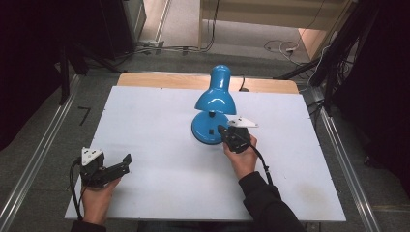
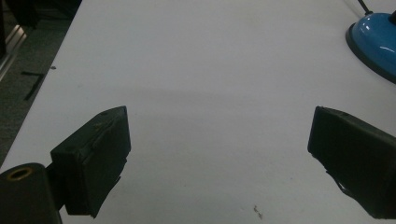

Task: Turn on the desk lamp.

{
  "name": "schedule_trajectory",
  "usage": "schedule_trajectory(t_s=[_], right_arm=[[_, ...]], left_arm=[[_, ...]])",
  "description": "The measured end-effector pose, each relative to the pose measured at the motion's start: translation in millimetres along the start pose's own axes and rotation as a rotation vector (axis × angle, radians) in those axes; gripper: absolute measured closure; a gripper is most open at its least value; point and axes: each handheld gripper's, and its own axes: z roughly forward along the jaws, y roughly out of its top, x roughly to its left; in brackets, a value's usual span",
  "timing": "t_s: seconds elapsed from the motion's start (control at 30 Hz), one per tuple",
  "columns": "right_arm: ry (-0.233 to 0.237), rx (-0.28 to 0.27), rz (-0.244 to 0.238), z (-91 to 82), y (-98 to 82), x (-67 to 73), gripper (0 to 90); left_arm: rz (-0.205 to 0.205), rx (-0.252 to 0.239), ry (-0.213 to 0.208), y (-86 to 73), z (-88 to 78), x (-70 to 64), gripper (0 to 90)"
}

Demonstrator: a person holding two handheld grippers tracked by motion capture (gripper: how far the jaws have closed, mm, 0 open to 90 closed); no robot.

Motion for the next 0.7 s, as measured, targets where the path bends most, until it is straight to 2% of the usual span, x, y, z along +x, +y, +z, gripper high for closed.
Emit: schedule_trajectory(t_s=[0.7], right_arm=[[0.002,-0.008,0.008,9.4,6.6,3.7,87.3]], left_arm=[[0.0,-0.001,-0.002,0.1,-0.3,0.2,6.3]])
